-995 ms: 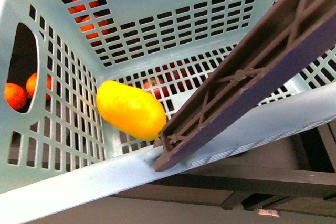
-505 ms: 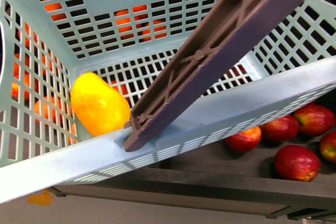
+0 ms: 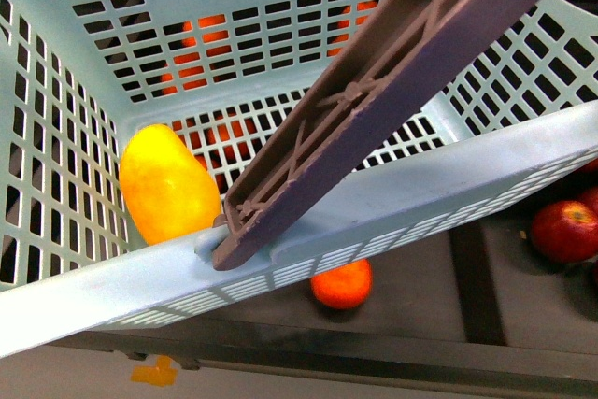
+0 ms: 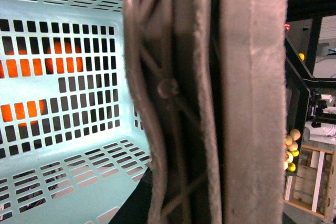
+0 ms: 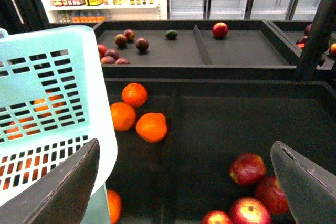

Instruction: Pick mango and avocado into basket

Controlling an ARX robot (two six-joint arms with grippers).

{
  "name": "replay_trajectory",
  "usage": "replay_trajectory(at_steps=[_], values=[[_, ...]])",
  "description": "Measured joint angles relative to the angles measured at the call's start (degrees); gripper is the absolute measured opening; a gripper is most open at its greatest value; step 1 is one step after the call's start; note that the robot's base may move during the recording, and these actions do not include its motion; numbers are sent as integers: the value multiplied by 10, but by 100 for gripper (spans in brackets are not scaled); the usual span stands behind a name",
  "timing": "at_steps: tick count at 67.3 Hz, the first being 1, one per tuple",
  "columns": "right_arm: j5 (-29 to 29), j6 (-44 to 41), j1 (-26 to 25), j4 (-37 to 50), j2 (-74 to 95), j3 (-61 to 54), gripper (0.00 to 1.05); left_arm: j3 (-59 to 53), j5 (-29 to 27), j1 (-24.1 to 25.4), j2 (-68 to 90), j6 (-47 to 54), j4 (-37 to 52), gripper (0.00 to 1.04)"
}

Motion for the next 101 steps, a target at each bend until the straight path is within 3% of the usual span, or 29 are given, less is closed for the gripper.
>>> replay_trajectory(at_steps=[101], values=[[-1,0,0,0,1,-1,96,1,2,0,0,0,0,14]])
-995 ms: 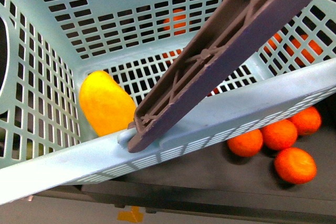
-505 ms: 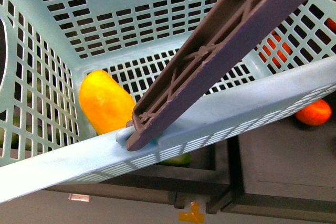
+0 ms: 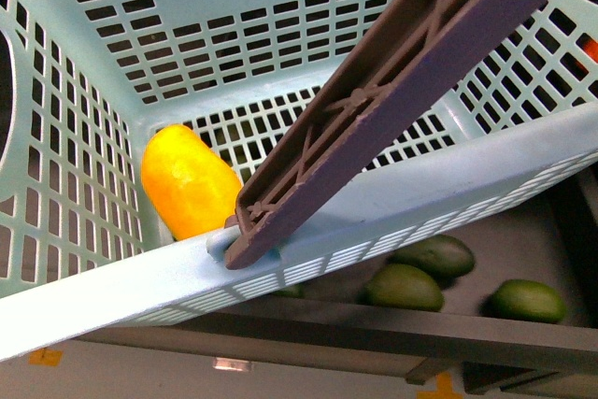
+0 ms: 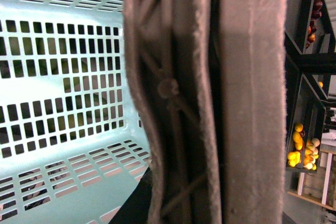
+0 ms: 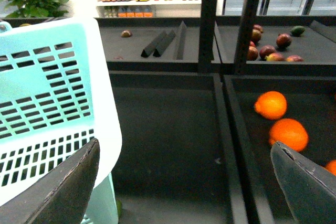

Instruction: Pick mango and avocado into basket

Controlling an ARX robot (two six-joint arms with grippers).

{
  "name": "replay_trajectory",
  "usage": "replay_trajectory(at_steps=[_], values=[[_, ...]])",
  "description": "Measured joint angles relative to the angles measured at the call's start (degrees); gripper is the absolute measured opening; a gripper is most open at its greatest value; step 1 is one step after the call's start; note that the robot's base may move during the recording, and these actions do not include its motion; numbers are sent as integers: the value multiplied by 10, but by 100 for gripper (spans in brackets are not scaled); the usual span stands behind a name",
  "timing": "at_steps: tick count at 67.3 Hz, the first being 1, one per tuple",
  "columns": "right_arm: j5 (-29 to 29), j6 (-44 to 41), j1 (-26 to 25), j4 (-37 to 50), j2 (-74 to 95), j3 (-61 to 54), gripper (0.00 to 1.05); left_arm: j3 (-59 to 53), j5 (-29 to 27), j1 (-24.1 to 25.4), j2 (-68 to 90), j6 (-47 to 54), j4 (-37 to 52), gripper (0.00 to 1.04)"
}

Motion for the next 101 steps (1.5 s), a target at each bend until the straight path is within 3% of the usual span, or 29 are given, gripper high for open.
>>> replay_trajectory(at_steps=[44,51,53,55,61,66,74,89,101], values=[[8,5,1,-6,2,2,96,1,0,4,0,-1,0,14],[165,127,-1,-287,74,117,96,1,3,2,0,-2,0,14],[164,152,-29,-369,101,145,96,1,6,-1,0,-2,0,14],[140,154,-58,-383,118,146,96,1,9,-2,0,-2,0,14],[56,116,-166,-311,197,148,96,1,4,-1,0,-2,0,14],[1,75,-227,-265,258,150,96,1,-3,-1,0,0,0,14],[-59,7,-285,-203,360,159,96,1,-4,1,0,0,0,14],[-101,-88,-282,-100,557,187,96,1,3,0,0,-1,0,14],[-88,-78,-233,-31,713,234,96,1,0,0,0,0,0,14]])
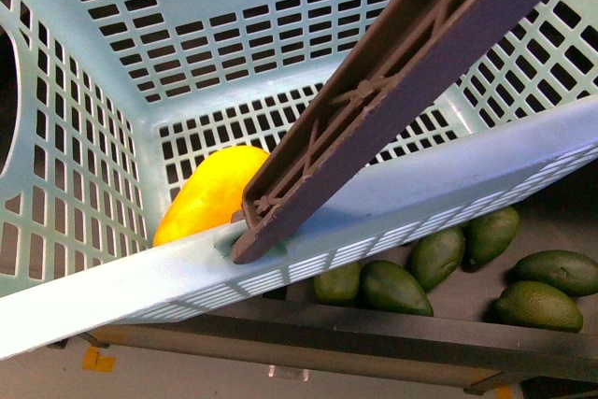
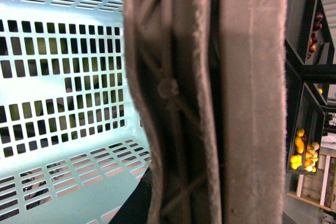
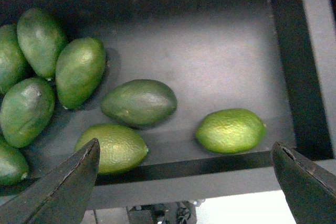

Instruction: Pick mango and avocado into basket

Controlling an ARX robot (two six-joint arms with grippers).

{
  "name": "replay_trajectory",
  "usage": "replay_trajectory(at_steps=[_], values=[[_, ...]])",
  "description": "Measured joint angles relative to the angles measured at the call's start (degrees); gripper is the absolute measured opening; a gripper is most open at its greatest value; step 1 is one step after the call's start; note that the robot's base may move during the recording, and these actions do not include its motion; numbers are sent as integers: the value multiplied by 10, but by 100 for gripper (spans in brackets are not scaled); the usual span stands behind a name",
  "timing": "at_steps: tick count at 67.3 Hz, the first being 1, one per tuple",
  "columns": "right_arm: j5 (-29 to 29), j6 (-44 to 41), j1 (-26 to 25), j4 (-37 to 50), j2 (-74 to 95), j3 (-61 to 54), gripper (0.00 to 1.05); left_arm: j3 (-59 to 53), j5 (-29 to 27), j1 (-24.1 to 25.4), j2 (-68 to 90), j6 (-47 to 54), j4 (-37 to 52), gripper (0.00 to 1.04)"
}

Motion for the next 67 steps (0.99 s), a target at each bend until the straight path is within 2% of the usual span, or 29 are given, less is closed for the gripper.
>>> replay_trajectory(at_steps=[17,29,35,49,67], values=[[9,130,95,28,144,73,96,0,1,0,0,0,0,14],[24,315,146,23,233,139,96,0,1,0,0,0,0,14],[30,368,155,16,254,156,96,0,1,0,0,0,0,14],[32,433,171,2,275,190,96,0,0,0,0,0,0,14],[37,470,185,-12,300,231,96,0,0,0,0,0,0,14]])
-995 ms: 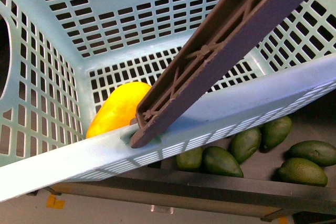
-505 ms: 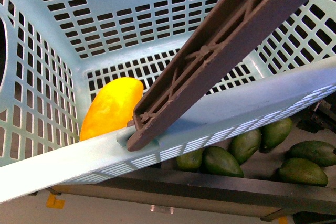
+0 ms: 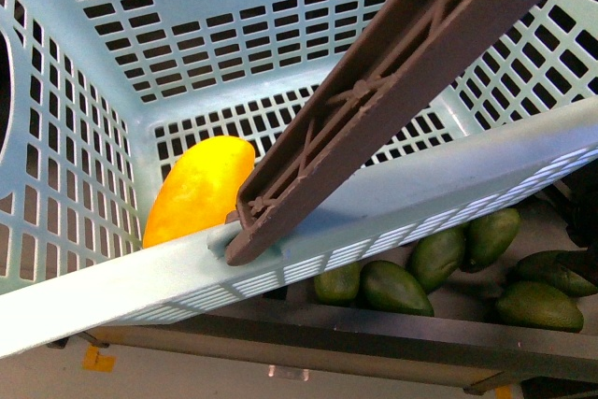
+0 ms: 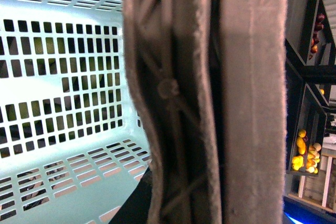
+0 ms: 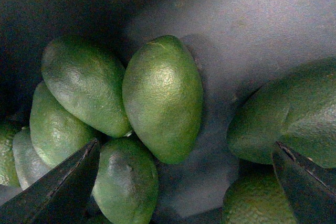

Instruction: Pick mango and avocado into basket

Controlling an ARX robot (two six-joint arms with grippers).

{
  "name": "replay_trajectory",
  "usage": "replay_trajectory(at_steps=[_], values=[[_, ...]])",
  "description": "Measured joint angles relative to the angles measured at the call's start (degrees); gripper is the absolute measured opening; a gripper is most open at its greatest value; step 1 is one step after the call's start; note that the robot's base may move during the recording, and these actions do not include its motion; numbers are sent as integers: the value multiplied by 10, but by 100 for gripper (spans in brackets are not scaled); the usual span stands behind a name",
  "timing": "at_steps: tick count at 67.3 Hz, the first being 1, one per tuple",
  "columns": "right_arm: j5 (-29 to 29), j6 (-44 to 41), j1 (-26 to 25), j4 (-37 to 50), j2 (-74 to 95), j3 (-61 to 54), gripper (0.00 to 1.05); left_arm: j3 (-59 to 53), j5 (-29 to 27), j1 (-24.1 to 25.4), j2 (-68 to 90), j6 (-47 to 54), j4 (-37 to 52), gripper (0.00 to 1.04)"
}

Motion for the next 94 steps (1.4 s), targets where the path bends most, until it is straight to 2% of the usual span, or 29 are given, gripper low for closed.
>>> replay_trajectory(at_steps=[36,94], values=[[-3,2,14,-21,56,60,96,0,0,0,0,0,0,14],[0,-3,0,-47,121,118,96,0,0,0,0,0,0,14]])
